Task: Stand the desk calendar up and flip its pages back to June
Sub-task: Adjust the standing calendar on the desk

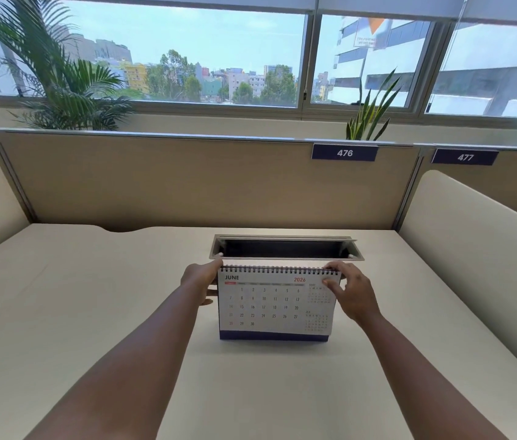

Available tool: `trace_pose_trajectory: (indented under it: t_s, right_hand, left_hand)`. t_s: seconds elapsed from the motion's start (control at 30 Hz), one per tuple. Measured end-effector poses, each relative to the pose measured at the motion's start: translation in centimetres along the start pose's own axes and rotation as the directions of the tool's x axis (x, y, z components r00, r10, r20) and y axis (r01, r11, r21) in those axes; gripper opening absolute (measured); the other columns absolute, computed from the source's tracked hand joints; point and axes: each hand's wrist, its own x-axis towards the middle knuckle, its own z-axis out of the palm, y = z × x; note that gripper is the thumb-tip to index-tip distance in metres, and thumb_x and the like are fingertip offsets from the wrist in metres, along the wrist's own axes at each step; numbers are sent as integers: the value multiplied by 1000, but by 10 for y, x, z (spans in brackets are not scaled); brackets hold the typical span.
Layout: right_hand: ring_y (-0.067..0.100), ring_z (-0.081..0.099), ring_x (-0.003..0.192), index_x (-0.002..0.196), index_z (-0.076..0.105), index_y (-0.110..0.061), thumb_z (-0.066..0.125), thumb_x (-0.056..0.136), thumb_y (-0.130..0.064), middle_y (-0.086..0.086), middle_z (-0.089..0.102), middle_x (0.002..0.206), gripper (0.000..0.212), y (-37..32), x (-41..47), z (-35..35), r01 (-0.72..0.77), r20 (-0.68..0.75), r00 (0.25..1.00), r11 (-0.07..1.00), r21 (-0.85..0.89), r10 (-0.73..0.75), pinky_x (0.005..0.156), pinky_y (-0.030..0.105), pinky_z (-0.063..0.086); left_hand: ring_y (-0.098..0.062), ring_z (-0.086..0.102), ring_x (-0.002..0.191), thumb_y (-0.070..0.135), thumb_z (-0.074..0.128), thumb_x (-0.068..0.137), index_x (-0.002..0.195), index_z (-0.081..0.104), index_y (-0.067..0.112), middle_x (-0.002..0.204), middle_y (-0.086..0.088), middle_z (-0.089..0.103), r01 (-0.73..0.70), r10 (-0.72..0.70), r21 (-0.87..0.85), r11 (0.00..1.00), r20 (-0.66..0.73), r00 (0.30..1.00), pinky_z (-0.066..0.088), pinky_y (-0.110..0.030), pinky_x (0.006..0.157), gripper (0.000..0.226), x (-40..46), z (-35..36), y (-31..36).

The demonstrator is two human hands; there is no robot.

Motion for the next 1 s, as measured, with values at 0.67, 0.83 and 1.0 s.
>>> trace_pose_trajectory:
  t_s: [0.67,0.83,1.0]
  right_hand:
    - [26,62,87,103,66,-1,69,76,0,12,68,97,27,26,-13,17,-414,179,910,838,356,374,76,34,51]
    - [23,58,82,101,63,1,68,76,2,9,64,92,25,35,-12,10,-367,116,930,864,344,349,62,24,47]
    - [24,56,84,104,62,1,67,77,0,8,62,94,28,51,-5,-4,-368,35,925,868,333,379,69,30,45]
  left_hand:
    - [-26,57,103,65,45,82,90,63,14,97,-7,65,-18,3,44,999,315,949,47,-40,85,55,5,-4,2]
    - [-25,55,100,53,54,84,83,61,21,88,-4,64,-46,11,83,996,386,923,46,-44,90,33,6,22,15]
    - [-24,55,106,39,60,86,100,57,16,98,-7,64,-80,37,83,993,425,904,45,-46,91,27,13,57,26]
